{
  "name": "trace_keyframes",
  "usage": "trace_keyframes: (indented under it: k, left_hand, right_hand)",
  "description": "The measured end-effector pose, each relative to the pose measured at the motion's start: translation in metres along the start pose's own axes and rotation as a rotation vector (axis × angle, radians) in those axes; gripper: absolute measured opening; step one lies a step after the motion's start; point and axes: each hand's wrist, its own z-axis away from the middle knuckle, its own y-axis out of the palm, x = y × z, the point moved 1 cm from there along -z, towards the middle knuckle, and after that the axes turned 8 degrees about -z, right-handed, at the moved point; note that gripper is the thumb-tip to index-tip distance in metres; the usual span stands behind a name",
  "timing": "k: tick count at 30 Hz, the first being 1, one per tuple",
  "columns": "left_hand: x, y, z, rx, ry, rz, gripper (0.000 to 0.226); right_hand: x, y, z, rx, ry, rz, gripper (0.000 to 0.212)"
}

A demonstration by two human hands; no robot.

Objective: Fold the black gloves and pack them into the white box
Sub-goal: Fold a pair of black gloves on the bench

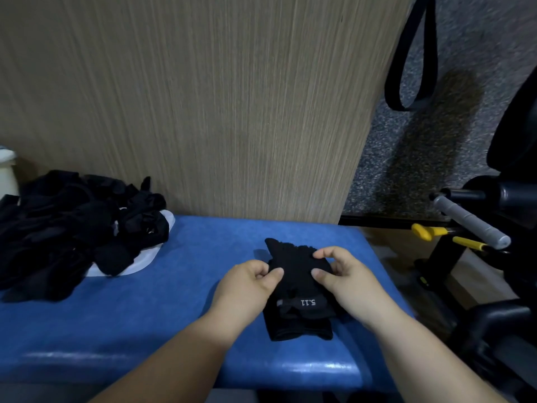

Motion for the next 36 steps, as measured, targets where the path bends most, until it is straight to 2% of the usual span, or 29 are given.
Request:
trace_keyframes:
  k: [2, 6, 13, 16, 18, 20, 22, 24, 29, 36]
  left_hand:
    - [0.001, -0.001, 0.001, 0.003, -0.032, 0.083, 0.039]
    - [0.001, -0.002, 0.004, 0.006, -0.108, 0.126, 0.018]
    - [0.008, -0.003, 0.007, 0.057, -0.019, -0.346, 0.035]
    - [0.006, -0.003, 0.012, -0.046, 0.088, -0.430, 0.040]
    - [0.005, -0.004, 0.015, -0.159, 0.225, -0.434, 0.044]
    - [0.005, -0.004, 0.014, -0.188, 0.403, -0.377, 0.044]
    - [0.007, -0.004, 0.011, -0.110, 0.527, -0.352, 0.039]
    - [0.010, -0.002, 0.008, 0.013, 0.550, -0.377, 0.037]
    - [0.020, 0.003, 0.005, 0.243, 0.488, -0.548, 0.046]
    - [0.024, -0.001, 0.006, 0.324, 0.454, -0.683, 0.051]
  right_hand:
    - [0.002, 0.000, 0.001, -0.015, -0.039, 0.019, 0.023]
    - [0.004, 0.001, 0.004, 0.016, -0.067, 0.082, 0.019]
    - [-0.009, 0.009, 0.005, 0.024, -0.046, 0.317, 0.022]
    - [-0.009, 0.009, 0.004, 0.023, -0.074, 0.384, 0.024]
    - [-0.007, 0.007, 0.006, 0.008, -0.127, 0.443, 0.026]
    - [-0.004, 0.004, 0.007, -0.014, -0.215, 0.502, 0.029]
    - [0.000, 0.002, 0.009, 0.011, -0.313, 0.563, 0.031]
    - [0.001, 0.002, 0.010, 0.116, -0.363, 0.597, 0.035]
    - [-0.007, 0.004, 0.008, 0.421, -0.247, 0.635, 0.045]
    - [-0.017, 0.000, 0.007, 0.481, -0.173, 0.794, 0.052]
